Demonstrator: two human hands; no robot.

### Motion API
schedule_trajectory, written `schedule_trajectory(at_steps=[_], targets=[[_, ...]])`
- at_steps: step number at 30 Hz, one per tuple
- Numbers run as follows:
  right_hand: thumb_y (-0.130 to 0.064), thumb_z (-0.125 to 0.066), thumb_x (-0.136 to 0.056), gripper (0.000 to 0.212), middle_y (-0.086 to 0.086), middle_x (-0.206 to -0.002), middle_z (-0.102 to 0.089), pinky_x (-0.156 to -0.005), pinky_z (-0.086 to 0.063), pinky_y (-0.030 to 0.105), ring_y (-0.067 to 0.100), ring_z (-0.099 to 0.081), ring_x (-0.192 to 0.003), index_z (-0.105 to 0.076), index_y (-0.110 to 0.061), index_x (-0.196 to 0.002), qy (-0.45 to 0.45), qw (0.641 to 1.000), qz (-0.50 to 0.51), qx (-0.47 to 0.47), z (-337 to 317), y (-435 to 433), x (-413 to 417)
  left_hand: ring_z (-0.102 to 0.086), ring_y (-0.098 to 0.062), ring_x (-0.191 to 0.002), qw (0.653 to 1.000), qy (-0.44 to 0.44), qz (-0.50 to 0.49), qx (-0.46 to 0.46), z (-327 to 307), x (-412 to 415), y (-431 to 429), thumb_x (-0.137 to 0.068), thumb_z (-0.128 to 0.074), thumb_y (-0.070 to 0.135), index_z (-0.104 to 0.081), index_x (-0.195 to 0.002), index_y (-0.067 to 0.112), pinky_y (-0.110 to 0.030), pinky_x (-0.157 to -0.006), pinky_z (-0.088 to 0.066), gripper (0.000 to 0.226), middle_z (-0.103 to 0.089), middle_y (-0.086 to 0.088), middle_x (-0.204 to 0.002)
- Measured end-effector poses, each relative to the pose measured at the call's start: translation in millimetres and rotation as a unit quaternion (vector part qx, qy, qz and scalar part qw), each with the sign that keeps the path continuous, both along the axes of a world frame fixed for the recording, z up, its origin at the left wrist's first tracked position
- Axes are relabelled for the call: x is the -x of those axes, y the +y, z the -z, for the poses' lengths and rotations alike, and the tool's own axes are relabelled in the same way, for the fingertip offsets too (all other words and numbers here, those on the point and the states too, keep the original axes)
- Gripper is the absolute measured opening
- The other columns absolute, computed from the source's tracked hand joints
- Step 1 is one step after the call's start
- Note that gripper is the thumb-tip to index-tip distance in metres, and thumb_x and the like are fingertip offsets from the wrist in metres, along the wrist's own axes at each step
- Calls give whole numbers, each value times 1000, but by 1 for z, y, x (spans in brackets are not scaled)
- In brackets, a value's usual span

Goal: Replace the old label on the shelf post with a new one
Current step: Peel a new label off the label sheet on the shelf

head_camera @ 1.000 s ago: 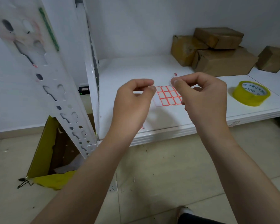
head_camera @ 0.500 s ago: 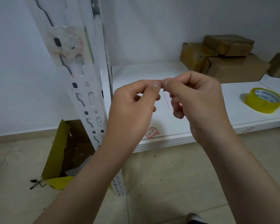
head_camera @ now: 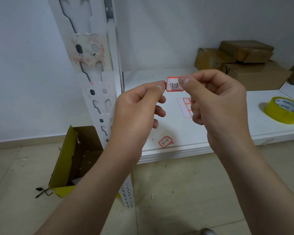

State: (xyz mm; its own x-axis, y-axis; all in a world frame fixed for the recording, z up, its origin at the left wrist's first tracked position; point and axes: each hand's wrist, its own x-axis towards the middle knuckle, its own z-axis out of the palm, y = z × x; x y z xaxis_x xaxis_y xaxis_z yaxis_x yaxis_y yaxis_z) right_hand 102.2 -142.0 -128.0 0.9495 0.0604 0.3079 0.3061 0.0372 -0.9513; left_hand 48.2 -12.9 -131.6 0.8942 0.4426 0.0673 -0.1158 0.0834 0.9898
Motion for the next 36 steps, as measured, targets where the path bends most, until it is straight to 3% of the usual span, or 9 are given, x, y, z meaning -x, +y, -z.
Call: schedule_trajectory(at_steps=[3,5,8,14,21,26,28,36], targets=[[-27,-83,-86,14,6,-69,-53,-46,-36,17,10,-46,-50,-73,-22,-93,6,1000,6,17,1,-4,-2,-54,-14,-59,1000,9,12,25,0,0,-2,-99,-62,25,-78,-90,19,-26,-50,-40,20,-61,6,-73],[-26,-83,-86,7,-2,-62,-53,-52,-35,20,9,-44,-50,-77,-22,-85,2,1000,-4,28,2,-5,-2,-54,-15,-59,999,11,20,38,0,-1,-3,-99,-62,25,-77,-86,21,-27,-50,-39,21,-60,5,-73],[-22,-82,-87,16,-13,-51,-54,-58,-35,21,7,-45,-50,-77,-22,-72,-17,999,2,31,1,-7,0,-53,-16,-62,998,16,26,46,2,-3,-6,-100,-61,26,-78,-87,21,-28,-51,-39,22,-61,4,-74],[-13,-80,-85,24,-12,-50,-51,-49,-36,19,10,-45,-49,-69,-21,-65,-37,998,40,21,-3,-14,1,-54,-12,-59,999,8,-7,38,3,-6,-11,-98,-63,24,-79,-98,24,-25,-49,-42,17,-60,8,-72],[-11,-81,-84,26,7,-60,-55,-42,-34,19,20,-48,-52,-66,-19,-64,-56,997,49,29,-4,-18,4,-49,-6,-53,993,-96,-46,-52,0,-3,-20,-92,-71,22,-80,-90,25,-15,-49,-41,10,-65,14,-62],[-14,-81,-85,24,17,-66,-63,-43,-36,19,35,-59,-55,-67,-21,-66,-61,996,50,36,-6,-19,6,-49,0,-48,992,-100,-42,-70,1,-3,-23,-93,-71,21,-80,-91,27,-14,-48,-42,12,-62,15,-52],[-17,-80,-85,25,18,-72,-68,-44,-40,18,40,-69,-68,-67,-24,-66,-57,996,52,37,-8,-19,8,-49,0,-47,992,-95,-48,-70,1,-3,-23,-93,-70,21,-80,-92,28,-14,-48,-42,12,-61,15,-51],[-14,-80,-86,25,22,-73,-67,-45,-40,15,45,-68,-74,-67,-23,-67,-65,996,52,29,-11,-17,10,-51,1,-47,993,-99,-57,-41,0,-3,-24,-92,-72,19,-80,-90,21,-11,-48,-41,9,-57,15,-50]])
